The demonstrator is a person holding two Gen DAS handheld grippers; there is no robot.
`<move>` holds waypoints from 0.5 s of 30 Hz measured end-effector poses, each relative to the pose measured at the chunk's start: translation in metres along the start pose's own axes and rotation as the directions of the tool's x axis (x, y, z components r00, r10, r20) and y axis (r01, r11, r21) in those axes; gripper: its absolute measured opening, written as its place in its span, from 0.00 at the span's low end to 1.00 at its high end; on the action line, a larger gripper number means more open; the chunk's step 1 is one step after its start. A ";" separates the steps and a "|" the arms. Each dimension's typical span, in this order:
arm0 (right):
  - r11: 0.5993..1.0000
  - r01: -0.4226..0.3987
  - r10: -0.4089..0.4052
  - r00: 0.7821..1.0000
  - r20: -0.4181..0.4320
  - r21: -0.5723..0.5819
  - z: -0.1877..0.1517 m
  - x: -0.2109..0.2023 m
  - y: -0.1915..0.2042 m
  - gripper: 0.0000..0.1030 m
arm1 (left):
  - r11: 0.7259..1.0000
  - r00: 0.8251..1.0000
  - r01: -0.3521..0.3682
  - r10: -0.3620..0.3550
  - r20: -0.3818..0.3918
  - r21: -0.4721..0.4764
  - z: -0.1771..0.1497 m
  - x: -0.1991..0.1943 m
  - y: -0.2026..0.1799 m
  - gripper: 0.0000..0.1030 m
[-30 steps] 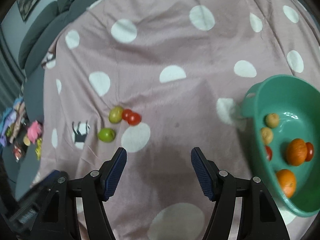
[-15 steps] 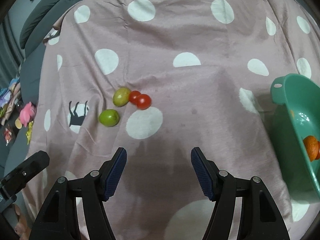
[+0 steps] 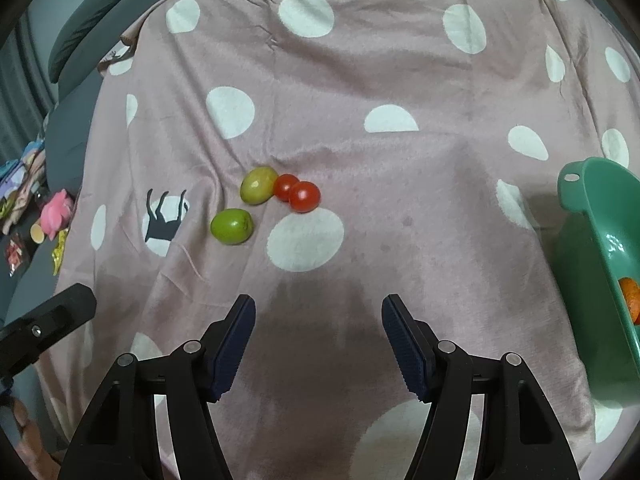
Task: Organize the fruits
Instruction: 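Move the open right gripper back toward the green fruit and cherry tomatoes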
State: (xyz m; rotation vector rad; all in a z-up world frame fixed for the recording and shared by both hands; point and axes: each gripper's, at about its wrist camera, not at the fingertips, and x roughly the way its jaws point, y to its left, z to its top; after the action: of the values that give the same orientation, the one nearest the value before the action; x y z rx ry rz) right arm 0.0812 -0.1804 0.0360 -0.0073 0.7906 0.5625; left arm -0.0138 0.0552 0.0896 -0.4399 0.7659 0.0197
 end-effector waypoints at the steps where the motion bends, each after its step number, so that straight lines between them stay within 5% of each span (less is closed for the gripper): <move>1: 1.000 0.002 -0.002 1.000 0.003 -0.001 0.000 0.000 0.001 0.66 | 1.000 1.000 0.004 -0.004 0.001 -0.001 0.000 -0.001 0.000 0.57; 15: 1.000 0.002 -0.002 1.000 -0.005 -0.025 -0.001 0.004 0.015 0.66 | 1.000 1.000 0.016 -0.016 0.000 0.021 0.001 -0.004 0.000 0.42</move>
State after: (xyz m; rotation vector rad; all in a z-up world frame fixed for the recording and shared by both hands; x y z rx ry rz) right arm 0.0752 -0.1661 0.0357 -0.0325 0.7887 0.5711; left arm -0.0161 0.0560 0.0924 -0.4257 0.7615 -0.0034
